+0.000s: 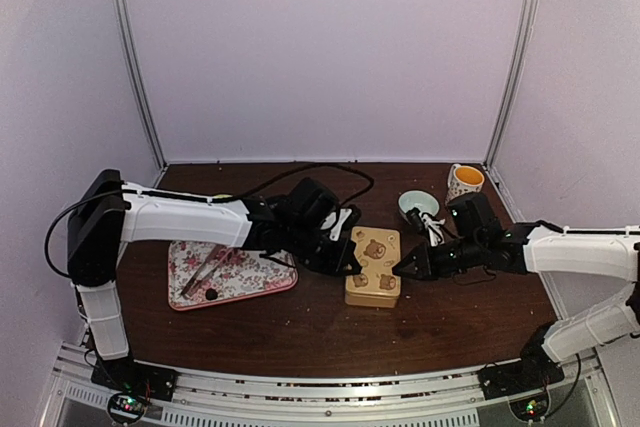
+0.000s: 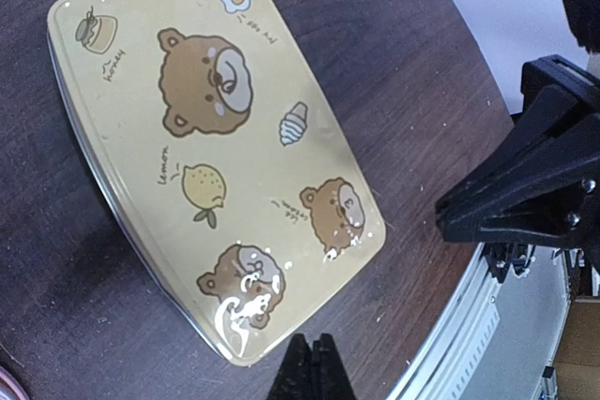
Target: Pack the chocolate
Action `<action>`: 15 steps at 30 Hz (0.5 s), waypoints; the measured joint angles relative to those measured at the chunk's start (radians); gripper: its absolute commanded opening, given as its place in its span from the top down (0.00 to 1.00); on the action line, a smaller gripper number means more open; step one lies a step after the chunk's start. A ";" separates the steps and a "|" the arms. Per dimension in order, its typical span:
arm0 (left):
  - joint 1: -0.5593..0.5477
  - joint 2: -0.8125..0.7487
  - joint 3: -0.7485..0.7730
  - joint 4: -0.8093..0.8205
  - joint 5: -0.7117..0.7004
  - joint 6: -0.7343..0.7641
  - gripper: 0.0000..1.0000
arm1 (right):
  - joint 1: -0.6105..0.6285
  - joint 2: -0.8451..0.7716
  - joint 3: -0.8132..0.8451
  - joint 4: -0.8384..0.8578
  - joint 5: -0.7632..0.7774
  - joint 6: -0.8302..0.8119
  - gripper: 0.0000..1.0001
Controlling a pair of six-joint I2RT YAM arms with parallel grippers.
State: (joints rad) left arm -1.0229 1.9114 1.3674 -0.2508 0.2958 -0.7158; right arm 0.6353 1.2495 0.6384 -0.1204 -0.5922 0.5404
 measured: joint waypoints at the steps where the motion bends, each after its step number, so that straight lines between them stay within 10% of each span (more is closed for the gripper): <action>1: 0.000 0.000 0.002 -0.002 0.000 0.002 1.00 | 0.001 0.000 0.009 0.000 0.000 -0.004 1.00; 15: 0.000 0.067 -0.072 0.096 0.008 -0.015 1.00 | 0.008 0.146 -0.062 0.131 0.017 -0.020 1.00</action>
State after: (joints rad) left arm -1.0229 1.9785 1.2957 -0.1547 0.3038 -0.7307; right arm 0.6434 1.3960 0.5766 0.0105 -0.5751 0.5205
